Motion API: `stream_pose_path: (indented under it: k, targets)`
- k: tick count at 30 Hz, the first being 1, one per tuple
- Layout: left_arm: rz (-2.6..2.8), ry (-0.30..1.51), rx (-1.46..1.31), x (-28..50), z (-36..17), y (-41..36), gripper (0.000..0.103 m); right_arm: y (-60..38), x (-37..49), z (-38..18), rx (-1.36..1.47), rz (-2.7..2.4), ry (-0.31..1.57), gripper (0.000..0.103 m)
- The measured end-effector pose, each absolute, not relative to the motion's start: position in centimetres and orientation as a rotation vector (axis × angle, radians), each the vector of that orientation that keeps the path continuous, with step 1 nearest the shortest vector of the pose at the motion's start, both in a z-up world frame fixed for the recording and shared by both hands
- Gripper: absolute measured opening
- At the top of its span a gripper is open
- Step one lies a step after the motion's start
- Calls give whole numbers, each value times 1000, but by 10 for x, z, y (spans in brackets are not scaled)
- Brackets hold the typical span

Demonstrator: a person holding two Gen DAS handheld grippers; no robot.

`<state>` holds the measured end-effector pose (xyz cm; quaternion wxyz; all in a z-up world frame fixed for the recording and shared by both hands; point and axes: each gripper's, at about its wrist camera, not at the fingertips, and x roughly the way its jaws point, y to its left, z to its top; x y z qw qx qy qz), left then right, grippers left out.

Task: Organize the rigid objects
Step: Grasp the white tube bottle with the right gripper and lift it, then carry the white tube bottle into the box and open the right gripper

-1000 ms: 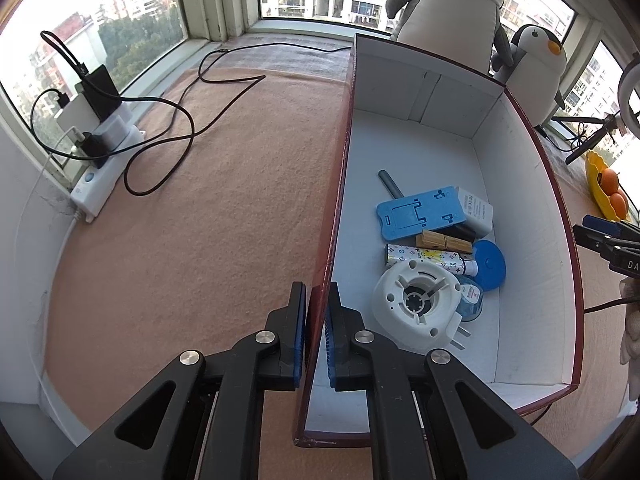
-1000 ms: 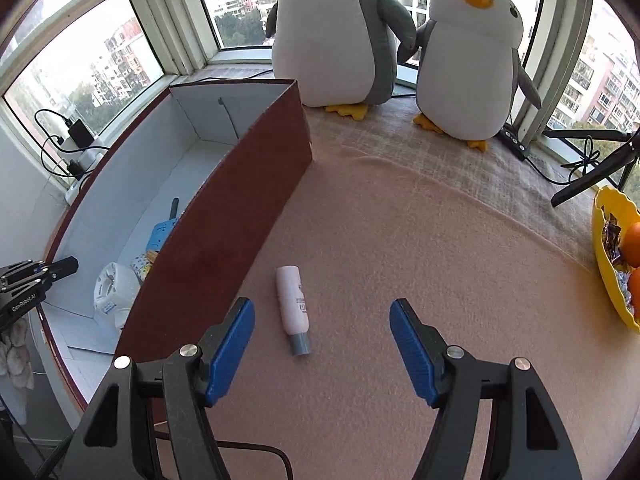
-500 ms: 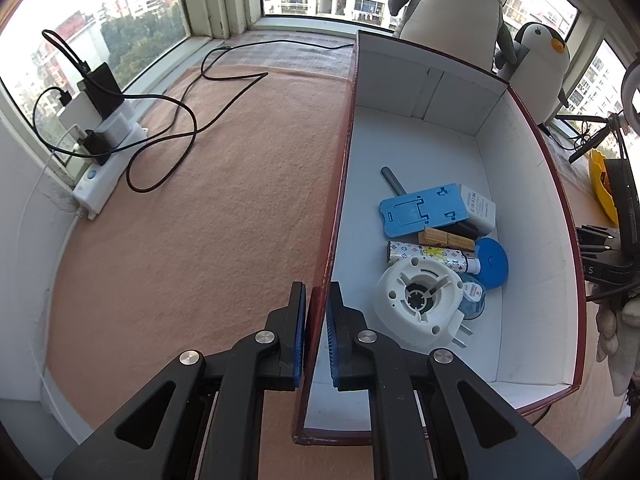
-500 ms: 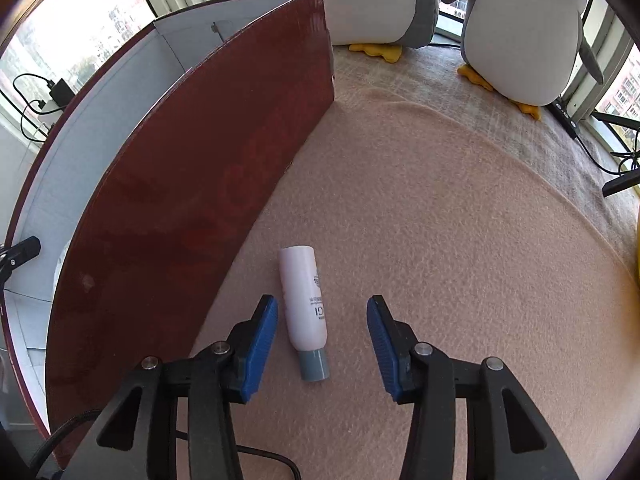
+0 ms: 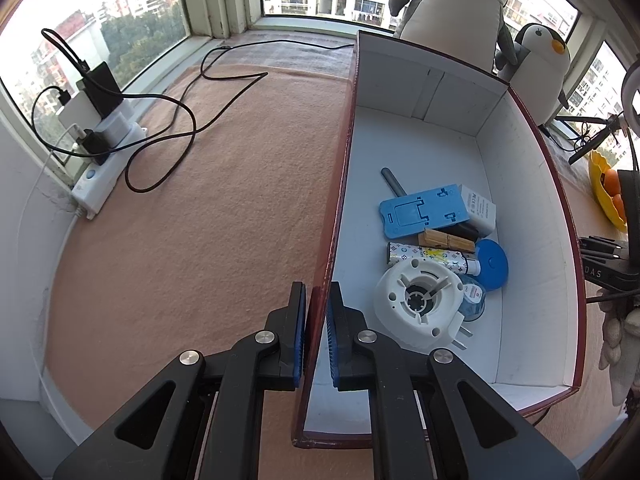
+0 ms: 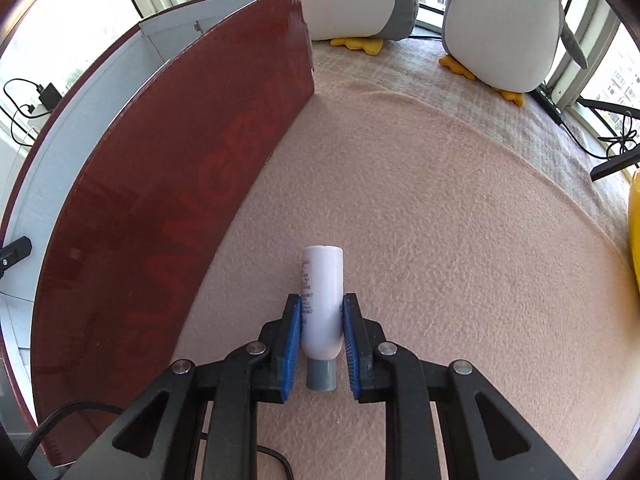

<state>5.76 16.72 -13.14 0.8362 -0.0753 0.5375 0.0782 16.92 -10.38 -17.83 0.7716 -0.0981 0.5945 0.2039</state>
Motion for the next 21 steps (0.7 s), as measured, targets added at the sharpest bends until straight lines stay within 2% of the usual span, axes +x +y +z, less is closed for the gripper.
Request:
stream_pose_path:
  k: [12, 21]
  targets:
    - [159, 1129, -151, 59, -131, 165, 9, -128, 150, -118, -159, 433, 1185, 18]
    - [157, 1117, -142, 59, -129, 164, 9, -90, 146, -65, -185, 542, 1074, 18]
